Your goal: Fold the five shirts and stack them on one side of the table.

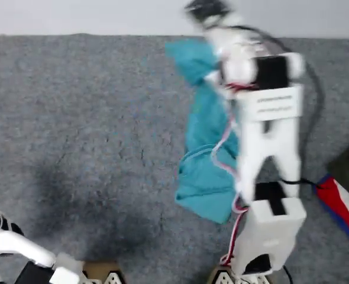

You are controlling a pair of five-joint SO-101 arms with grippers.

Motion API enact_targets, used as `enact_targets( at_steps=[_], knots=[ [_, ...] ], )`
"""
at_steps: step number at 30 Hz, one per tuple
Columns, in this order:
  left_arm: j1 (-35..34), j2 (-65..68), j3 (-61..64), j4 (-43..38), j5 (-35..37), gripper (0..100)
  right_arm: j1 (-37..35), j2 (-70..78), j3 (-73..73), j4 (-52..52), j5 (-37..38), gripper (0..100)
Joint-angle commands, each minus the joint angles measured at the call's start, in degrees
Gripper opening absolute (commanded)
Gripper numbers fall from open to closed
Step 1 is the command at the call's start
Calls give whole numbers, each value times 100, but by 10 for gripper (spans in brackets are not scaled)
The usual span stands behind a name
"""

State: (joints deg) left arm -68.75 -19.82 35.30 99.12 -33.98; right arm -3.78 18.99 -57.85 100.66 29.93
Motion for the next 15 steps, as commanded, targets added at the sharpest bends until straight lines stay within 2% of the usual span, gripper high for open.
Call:
enact_targets(
  at_steps=[1, 4, 7, 11, 15],
  knots=[
    [35, -18, 84, 149, -53, 92, 1279, 215, 158, -75, -26, 15],
    [35, -18, 84, 149, -53, 91, 2062, 760, 220, -330, -35, 43],
    [35, -18, 84, 149, -53, 91, 2325, 1165, 211, -119, -53, 206],
    [44, -18, 84, 149, -53, 91, 2132, 1174, 237, 251, -26, 401],
    [44, -18, 92, 149, -53, 91, 1824, 857, 264, 233, -26, 415]
  ],
)
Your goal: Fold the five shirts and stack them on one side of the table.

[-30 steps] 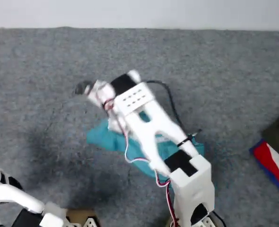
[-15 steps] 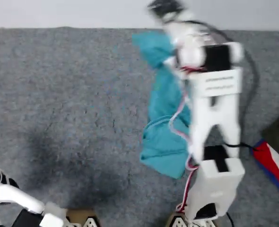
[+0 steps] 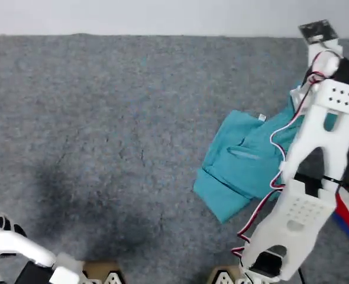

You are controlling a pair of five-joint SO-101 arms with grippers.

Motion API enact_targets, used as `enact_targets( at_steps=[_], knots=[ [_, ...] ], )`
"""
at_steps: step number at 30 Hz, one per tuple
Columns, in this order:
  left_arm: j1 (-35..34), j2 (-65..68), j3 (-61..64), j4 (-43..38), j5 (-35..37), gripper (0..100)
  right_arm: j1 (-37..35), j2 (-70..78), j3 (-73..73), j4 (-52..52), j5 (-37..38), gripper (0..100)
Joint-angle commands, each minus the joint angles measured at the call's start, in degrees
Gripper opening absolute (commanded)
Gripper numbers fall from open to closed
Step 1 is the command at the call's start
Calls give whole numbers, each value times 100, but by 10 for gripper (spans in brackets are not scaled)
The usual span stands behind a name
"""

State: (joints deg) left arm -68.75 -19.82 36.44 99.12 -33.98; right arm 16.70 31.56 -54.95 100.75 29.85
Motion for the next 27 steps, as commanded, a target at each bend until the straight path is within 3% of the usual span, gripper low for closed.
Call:
enact_targets(
  at_steps=[1, 6, 12, 20, 24, 27],
  knots=[
    [44, -18, -22, 149, -53, 91, -312, -497, -18, 224, -18, 415],
    [44, -18, -22, 149, -53, 91, -1156, -936, 738, 242, 18, 415],
    [44, -18, -22, 149, -53, 91, -2334, -1147, 3007, 224, 905, 415],
    [44, -18, -13, 149, -53, 91, -2352, -1103, 4035, 207, 879, 415],
    [255, -18, -4, 141, -53, 91, -2246, -813, 4554, -488, 870, 414],
    [466, -44, -4, 141, -44, 91, -2053, -699, 4554, -822, 862, 324]
  ],
)
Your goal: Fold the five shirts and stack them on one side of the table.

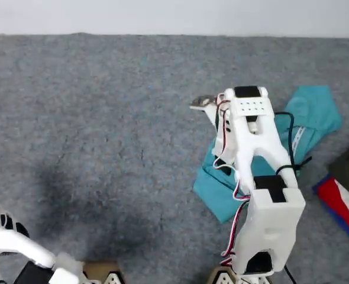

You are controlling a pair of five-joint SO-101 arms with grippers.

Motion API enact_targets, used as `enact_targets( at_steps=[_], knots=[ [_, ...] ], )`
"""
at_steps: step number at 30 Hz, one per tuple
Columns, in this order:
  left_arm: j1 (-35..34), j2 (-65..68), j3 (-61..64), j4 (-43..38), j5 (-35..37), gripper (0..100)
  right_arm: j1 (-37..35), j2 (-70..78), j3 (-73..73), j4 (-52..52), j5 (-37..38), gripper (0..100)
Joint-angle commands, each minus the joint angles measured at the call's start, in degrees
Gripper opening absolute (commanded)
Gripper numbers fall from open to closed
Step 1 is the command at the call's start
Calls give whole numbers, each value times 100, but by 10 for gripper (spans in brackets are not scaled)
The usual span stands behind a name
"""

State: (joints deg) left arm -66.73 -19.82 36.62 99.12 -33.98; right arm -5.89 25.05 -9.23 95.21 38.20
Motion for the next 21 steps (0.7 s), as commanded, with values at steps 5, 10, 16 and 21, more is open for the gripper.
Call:
enact_targets(
  at_steps=[5, 10, 16, 21],
  knots=[
    [448, -26, -22, 149, -44, 91, 488, 4, 9, -646, 35, 0],
    [1011, -62, -57, 149, -26, 91, 910, 57, 26, -497, 62, 6],
    [2374, -26, -57, 132, -9, 91, 1499, 4, 0, 558, 545, 9],
    [4009, -9, -391, 105, 862, 92, 2580, -444, 369, 796, 888, 9]
  ],
)
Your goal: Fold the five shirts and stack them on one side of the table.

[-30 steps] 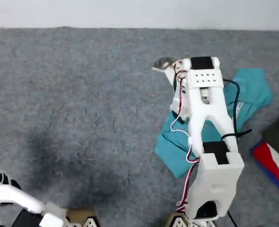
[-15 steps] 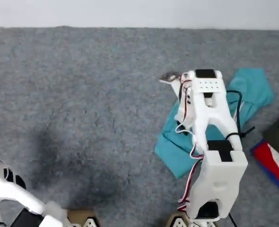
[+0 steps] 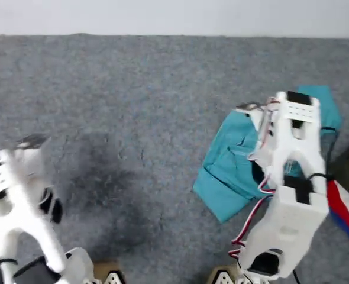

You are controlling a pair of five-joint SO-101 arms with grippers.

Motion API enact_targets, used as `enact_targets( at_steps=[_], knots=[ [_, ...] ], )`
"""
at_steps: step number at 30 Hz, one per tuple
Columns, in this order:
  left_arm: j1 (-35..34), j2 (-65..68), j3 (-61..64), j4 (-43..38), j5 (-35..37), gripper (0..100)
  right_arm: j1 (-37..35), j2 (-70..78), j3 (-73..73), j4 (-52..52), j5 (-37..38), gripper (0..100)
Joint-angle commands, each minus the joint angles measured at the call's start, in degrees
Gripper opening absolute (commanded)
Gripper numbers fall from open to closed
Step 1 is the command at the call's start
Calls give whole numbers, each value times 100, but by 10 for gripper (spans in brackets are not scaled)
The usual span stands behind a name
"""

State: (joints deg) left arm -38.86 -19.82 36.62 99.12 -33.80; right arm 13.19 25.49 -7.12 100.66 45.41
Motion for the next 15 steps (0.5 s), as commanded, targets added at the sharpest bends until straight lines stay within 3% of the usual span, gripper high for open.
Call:
enact_targets(
  at_steps=[1, 4, 7, 11, 15],
  knots=[
    [1547, -9, -620, 26, 1275, 93, 857, -681, 308, 242, 343, 9],
    [2602, 0, -1393, -396, 2646, 94, 1024, -1297, 765, 233, 853, 12],
    [3560, 0, -1921, -862, 3560, 96, 778, -1877, 879, 13, 826, 60],
    [4527, 0, -2193, -941, 3965, 148, 233, -2369, 914, -585, 70, 256],
    [4703, 0, -2176, -721, 4158, 190, -365, -2211, 1169, -1279, -35, 385]
  ],
)
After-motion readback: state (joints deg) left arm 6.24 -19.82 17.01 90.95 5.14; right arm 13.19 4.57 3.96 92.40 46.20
